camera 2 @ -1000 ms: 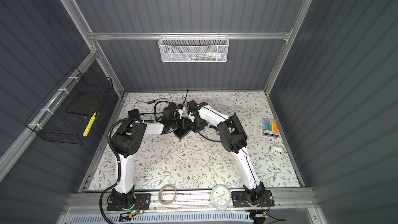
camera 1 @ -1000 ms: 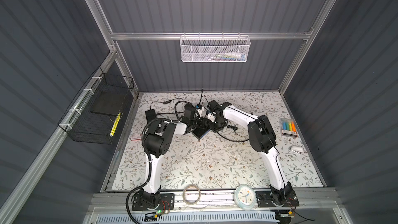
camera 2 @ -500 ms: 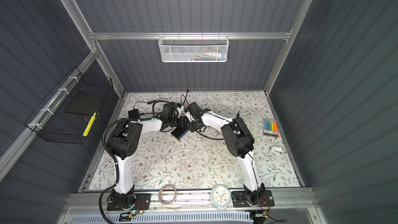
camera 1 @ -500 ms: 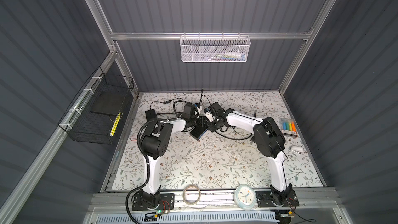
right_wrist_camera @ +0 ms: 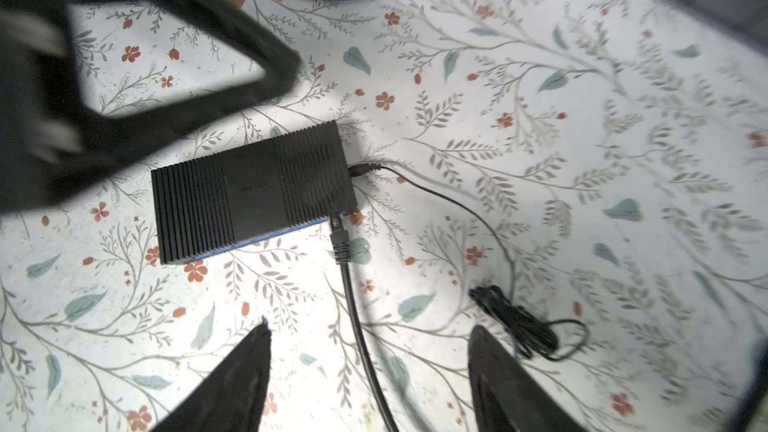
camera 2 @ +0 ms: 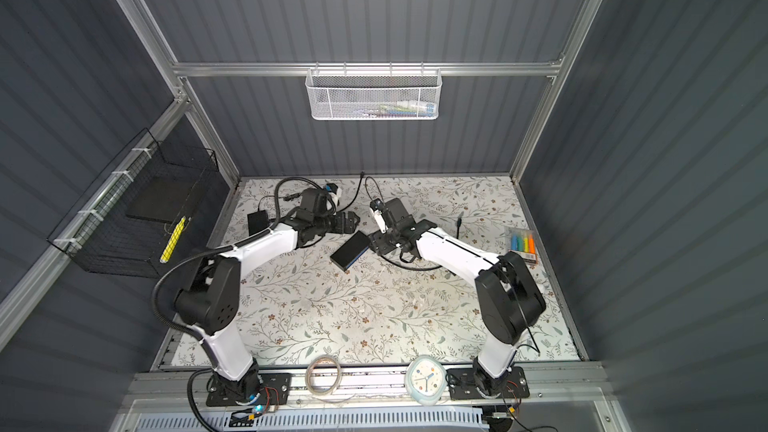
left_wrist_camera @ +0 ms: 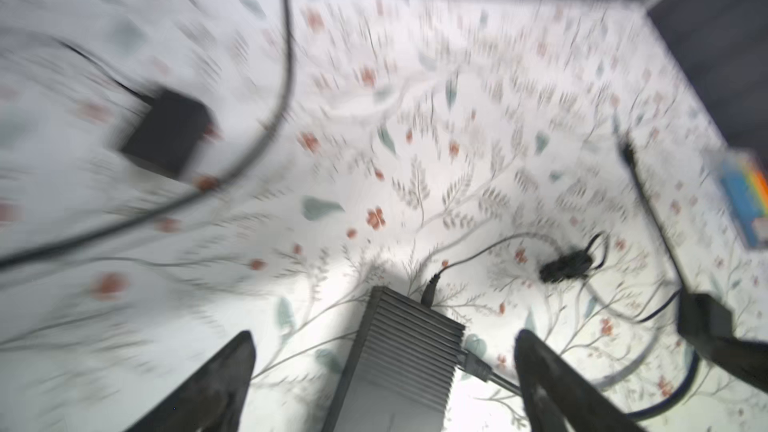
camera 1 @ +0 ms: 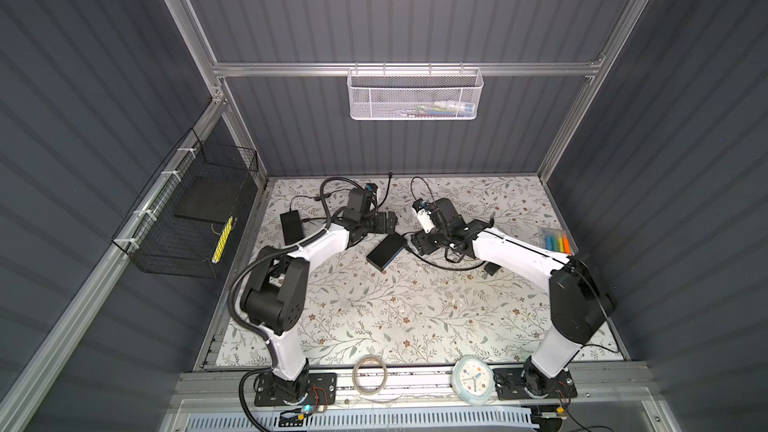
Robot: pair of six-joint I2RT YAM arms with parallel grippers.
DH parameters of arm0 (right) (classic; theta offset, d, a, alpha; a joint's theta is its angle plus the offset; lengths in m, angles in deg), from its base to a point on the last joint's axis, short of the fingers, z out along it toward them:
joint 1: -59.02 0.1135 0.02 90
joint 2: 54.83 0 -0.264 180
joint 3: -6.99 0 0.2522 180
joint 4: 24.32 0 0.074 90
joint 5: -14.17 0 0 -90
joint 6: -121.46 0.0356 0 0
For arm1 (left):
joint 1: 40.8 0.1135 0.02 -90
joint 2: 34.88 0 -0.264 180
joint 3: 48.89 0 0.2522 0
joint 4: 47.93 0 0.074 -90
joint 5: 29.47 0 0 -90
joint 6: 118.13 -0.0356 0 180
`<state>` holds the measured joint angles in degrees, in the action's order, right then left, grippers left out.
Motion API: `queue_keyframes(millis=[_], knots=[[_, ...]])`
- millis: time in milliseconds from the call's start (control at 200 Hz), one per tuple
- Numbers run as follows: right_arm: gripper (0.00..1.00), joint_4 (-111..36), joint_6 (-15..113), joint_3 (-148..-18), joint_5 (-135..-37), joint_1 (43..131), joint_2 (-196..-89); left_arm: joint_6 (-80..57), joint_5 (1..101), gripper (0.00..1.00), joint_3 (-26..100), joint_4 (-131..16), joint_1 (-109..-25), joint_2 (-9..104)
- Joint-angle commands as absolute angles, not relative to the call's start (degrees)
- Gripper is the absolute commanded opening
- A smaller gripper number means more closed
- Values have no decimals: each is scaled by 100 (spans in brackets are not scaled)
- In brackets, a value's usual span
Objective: Insert the plug into the switch port
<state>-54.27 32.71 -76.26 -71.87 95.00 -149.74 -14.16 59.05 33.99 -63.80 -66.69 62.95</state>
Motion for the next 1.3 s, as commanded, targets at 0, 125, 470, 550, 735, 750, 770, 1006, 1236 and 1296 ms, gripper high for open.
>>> queue_keyframes(millis=[0, 125, 470, 550, 735, 750, 770, 1006, 1236, 1296], knots=[[83, -5119, 3380, -7214, -6645, 9342, -14227, -1708, 7509, 100, 2832, -6003, -6629, 5382], [88, -4606, 3623, -6320, -6057, 9096, -13101, -1509, 8679, 100, 1867, -5626, -6254, 4602], [97, -3520, 3822, -3664, -4315, 7885, -10159, -2140, 9743, 100, -689, -3437, -5786, 3745], [97, -2976, 3679, -3009, -4326, 7672, -9816, -2286, 9606, 100, -1149, -2721, -5751, 3813], [98, -1622, 3461, -2044, -4340, 7405, -9810, -2566, 9004, 100, -1778, -1738, -5699, 4116], [98, -1409, 3430, -1954, -4342, 7371, -9869, -2607, 8946, 100, -1816, -1641, -5699, 4178], [99, -1169, 3406, -1838, -4345, 7330, -9948, -2619, 8931, 100, -1843, -1508, -5697, 4257], [99, 637, 3775, -1299, -5392, 6705, -10881, -2288, 7348, 100, -1652, -1007, -4811, 4904], [99, 830, 3466, -2212, -6005, 6413, -12393, -2164, 6932, 100, -1472, -1460, -4440, 4894], [99, 1173, 3230, -2228, -6226, 6298, -12677, -2402, 7205, 100, -1552, -1234, -4441, 4851]])
